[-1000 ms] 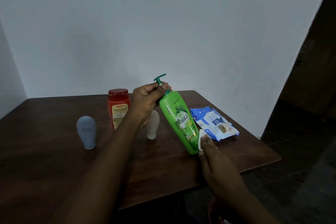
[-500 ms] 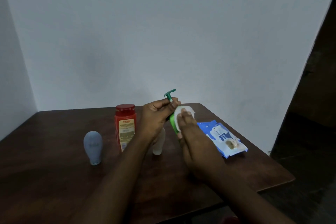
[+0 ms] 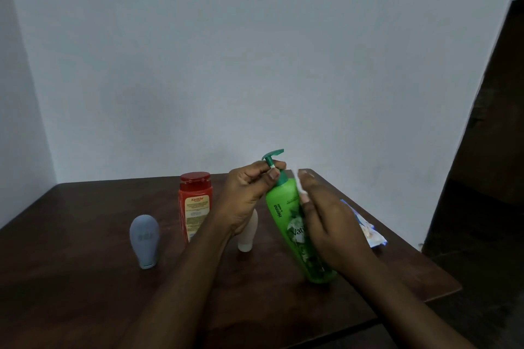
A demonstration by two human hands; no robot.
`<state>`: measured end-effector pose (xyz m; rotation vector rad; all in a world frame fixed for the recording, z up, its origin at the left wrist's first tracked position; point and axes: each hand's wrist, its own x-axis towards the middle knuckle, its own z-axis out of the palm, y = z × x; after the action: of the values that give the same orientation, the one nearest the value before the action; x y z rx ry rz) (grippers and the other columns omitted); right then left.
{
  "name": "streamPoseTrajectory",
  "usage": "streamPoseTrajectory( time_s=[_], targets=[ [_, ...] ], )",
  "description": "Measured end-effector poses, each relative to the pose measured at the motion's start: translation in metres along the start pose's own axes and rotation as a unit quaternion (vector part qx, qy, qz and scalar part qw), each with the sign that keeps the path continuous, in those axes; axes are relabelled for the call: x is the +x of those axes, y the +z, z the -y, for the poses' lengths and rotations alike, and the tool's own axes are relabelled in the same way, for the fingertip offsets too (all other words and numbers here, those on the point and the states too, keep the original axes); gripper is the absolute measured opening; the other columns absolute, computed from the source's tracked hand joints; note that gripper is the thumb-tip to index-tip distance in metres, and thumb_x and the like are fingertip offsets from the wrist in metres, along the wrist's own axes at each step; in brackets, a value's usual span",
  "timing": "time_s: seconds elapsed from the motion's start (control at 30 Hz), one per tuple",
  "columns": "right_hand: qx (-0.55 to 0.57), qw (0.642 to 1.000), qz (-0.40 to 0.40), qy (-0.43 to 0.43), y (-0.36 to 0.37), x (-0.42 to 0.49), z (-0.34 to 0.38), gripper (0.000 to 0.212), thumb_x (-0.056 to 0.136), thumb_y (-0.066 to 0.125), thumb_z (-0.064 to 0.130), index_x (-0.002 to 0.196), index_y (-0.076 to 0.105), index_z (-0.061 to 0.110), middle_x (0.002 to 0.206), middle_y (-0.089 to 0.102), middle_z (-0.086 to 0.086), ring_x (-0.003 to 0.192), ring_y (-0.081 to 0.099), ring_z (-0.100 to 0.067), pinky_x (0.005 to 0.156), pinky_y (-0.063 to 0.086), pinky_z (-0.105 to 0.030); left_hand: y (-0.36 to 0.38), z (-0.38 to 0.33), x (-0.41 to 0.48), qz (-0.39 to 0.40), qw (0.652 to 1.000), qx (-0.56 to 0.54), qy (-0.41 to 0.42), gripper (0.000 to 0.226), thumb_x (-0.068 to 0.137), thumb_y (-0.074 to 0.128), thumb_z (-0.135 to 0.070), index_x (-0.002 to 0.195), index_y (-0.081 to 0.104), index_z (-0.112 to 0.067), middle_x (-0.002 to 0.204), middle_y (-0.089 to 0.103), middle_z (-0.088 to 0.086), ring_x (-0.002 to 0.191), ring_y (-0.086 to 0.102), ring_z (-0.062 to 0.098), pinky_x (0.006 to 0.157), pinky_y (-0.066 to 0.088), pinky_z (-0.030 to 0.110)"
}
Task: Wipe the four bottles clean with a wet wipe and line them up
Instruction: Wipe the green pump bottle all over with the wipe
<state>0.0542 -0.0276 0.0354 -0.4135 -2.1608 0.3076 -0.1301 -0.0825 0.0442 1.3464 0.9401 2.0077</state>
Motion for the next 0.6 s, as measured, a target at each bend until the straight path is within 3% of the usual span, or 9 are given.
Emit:
streamPoseTrajectory(
  time_s=[0.1, 0.2, 0.3, 0.4, 0.43, 0.5, 0.6],
  targets=[
    [0.005, 1.000, 0.011, -0.002, -0.007, 0.003, 0.007, 0.036, 0.106, 0.037, 0.032, 0.136, 0.056, 0.024, 0.126, 0.064, 0.009, 0.119, 0.057, -0.005, 0.100, 0.047, -0.033, -0.001, -0.001, -0.002, 0.009, 0.999, 0.024, 0.022, 0.028, 0.089, 0.069, -0.016, 0.114, 0.078, -0.005, 0.112, 0.069, 0.004, 0.115, 0.066, 0.020, 0.097, 0.055, 0.031],
    [-0.003, 1.000, 0.013, -0.009, -0.015, 0.007, 0.016, 0.035, 0.104, 0.041, 0.031, 0.132, 0.060, 0.022, 0.125, 0.066, 0.009, 0.117, 0.058, -0.003, 0.099, 0.046, -0.024, -0.001, -0.002, -0.001, 0.020, 0.997, 0.065, 0.038, 0.024, 0.094, 0.068, -0.010, 0.115, 0.077, -0.002, 0.112, 0.069, 0.005, 0.116, 0.067, 0.020, 0.100, 0.055, 0.030],
    [-0.008, 1.000, 0.024, 0.011, -0.027, 0.012, 0.019, 0.026, 0.104, 0.047, 0.025, 0.115, 0.070, 0.019, 0.115, 0.072, 0.006, 0.105, 0.063, -0.003, 0.091, 0.048, -0.020, 0.000, -0.003, 0.000, 0.030, 0.993, 0.108, 0.038, 0.021, 0.097, 0.065, 0.002, 0.113, 0.078, -0.002, 0.111, 0.071, 0.006, 0.114, 0.068, 0.023, 0.099, 0.055, 0.033],
    [-0.016, 0.997, 0.072, 0.035, -0.031, 0.010, 0.018, 0.032, 0.104, 0.050, 0.024, 0.131, 0.066, 0.021, 0.133, 0.062, 0.016, 0.118, 0.044, 0.016, 0.094, 0.029, 0.005, -0.001, -0.005, -0.002, 0.030, 0.992, 0.116, 0.035, 0.021, 0.095, 0.065, 0.007, 0.109, 0.079, -0.001, 0.107, 0.071, 0.003, 0.107, 0.069, 0.016, 0.093, 0.054, 0.028],
    [-0.015, 0.996, 0.084, 0.039, -0.029, 0.009, 0.017, 0.036, 0.104, 0.049, 0.024, 0.138, 0.061, 0.021, 0.139, 0.055, 0.017, 0.123, 0.037, 0.019, 0.096, 0.022, 0.008, -0.002, -0.005, -0.002, 0.029, 0.991, 0.125, 0.039, 0.021, 0.095, 0.065, 0.007, 0.110, 0.078, -0.001, 0.107, 0.071, 0.003, 0.107, 0.069, 0.016, 0.094, 0.054, 0.028],
    [0.001, 0.994, 0.093, 0.049, -0.024, 0.008, 0.014, 0.040, 0.104, 0.049, 0.023, 0.144, 0.054, 0.022, 0.148, 0.048, 0.017, 0.132, 0.035, 0.016, 0.102, 0.020, 0.006, -0.004, -0.005, -0.002, 0.023, 0.988, 0.143, 0.048, 0.021, 0.096, 0.065, 0.005, 0.111, 0.078, 0.000, 0.109, 0.071, 0.006, 0.109, 0.069, 0.019, 0.096, 0.055, 0.030],
    [0.059, 0.992, 0.080, 0.072, -0.022, 0.011, 0.012, 0.037, 0.105, 0.048, 0.022, 0.141, 0.058, 0.023, 0.147, 0.052, 0.015, 0.135, 0.043, 0.007, 0.111, 0.033, -0.011, -0.004, -0.007, -0.002, 0.018, 0.988, 0.146, 0.054, 0.022, 0.097, 0.065, 0.006, 0.112, 0.078, -0.001, 0.111, 0.071, 0.012, 0.112, 0.069, 0.023, 0.095, 0.056, 0.030]
  ],
)
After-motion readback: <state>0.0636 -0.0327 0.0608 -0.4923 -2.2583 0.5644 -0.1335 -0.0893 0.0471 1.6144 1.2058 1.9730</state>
